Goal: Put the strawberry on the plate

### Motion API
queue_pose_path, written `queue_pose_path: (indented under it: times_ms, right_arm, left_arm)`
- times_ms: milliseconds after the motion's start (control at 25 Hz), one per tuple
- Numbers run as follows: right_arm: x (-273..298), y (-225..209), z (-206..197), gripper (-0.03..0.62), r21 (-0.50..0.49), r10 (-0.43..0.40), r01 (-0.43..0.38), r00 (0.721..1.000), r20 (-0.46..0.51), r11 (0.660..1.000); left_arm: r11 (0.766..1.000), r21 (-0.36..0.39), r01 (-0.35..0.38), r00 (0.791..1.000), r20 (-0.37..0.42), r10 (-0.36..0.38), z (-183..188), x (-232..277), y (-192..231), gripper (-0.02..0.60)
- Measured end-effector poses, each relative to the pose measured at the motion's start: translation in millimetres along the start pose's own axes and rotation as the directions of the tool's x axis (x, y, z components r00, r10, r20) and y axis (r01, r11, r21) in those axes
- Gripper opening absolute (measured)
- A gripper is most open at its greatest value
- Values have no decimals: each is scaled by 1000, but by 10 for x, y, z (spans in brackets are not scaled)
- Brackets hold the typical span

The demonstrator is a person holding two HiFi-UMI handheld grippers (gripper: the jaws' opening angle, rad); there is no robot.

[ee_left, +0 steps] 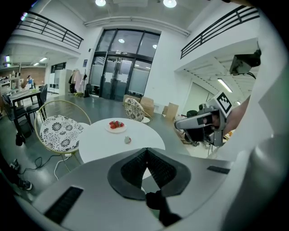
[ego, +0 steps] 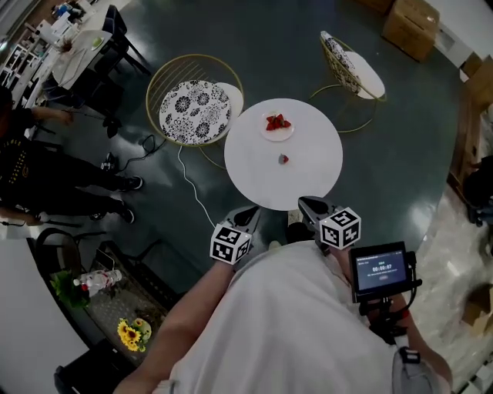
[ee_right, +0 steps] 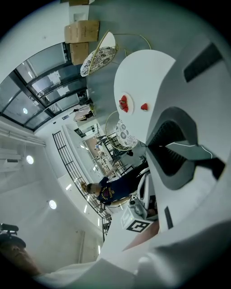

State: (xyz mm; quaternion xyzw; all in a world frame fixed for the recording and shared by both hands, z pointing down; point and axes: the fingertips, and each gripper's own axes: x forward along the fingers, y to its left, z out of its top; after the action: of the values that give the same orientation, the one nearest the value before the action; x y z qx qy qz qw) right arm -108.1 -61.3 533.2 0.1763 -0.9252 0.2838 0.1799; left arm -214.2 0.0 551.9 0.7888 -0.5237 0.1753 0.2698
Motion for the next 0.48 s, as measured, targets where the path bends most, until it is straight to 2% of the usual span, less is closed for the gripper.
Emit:
queue_pose_path:
  times_ms: [240,480]
  right_arm:
    - [199,-611,106,8,59,-11,12,1000,-22,998]
    - [211,-712,199,8,73,-30,32,999,-28,997]
  left_arm:
    - [1000,-9,23,999,-44,-24,193,618,207,8]
    - [998,-5,56,997,-61,-56,333,781,247,8]
